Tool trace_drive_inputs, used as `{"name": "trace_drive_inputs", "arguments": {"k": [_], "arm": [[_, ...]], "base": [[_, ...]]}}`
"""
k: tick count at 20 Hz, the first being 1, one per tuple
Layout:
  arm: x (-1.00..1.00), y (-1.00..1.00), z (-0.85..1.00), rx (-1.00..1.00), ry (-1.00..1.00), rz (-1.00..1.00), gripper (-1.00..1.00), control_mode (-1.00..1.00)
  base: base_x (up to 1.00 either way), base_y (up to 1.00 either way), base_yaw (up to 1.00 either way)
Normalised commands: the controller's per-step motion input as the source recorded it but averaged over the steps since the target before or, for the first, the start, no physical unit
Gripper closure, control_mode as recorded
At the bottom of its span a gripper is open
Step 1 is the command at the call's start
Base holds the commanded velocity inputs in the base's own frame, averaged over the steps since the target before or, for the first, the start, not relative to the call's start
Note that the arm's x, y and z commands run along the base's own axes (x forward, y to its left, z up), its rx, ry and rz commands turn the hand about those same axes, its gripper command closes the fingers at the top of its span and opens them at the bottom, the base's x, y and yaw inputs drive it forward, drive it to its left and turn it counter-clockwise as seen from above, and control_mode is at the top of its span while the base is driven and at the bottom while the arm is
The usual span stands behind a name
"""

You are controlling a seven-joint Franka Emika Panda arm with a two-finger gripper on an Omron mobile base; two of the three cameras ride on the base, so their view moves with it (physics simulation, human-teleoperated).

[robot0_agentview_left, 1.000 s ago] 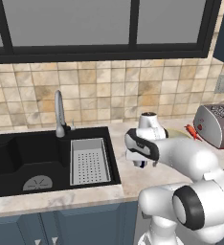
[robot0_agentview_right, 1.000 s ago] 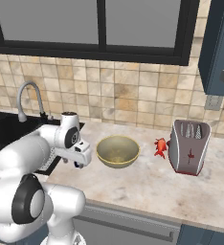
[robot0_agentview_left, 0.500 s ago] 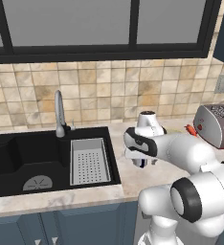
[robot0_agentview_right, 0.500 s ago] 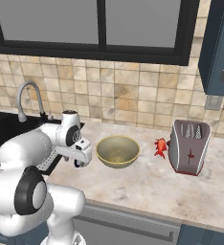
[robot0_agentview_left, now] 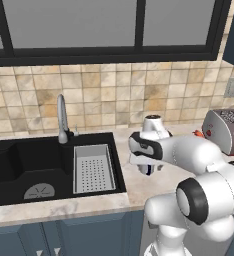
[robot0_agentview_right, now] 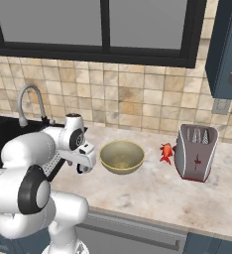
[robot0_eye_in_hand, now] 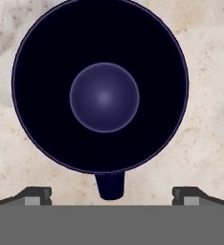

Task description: Pick the mug and place it in the sink. Pick the bowl and place it in the open cabinet and then close the cabinet.

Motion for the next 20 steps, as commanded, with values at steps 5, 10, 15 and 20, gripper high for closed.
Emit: {"name": "trace_drive_inputs", "arguments": {"k": [5,10,15,20], "arm": [[0.02,0.00,-0.15,0.00,0.00,0.00,-1.00,-1.00],[0.05,0.00,-0.19,-0.01,0.00,0.00,-1.00,-1.00],[0.00,0.00,-0.07,0.00,0.00,0.00,1.00,-1.00],[0.00,0.00,-0.01,0.00,0.00,0.00,1.00,-1.00]], "base": [[0.00,0.00,0.00],[0.00,0.00,0.00],[0.00,0.00,0.00],[0.00,0.00,0.00]]}}
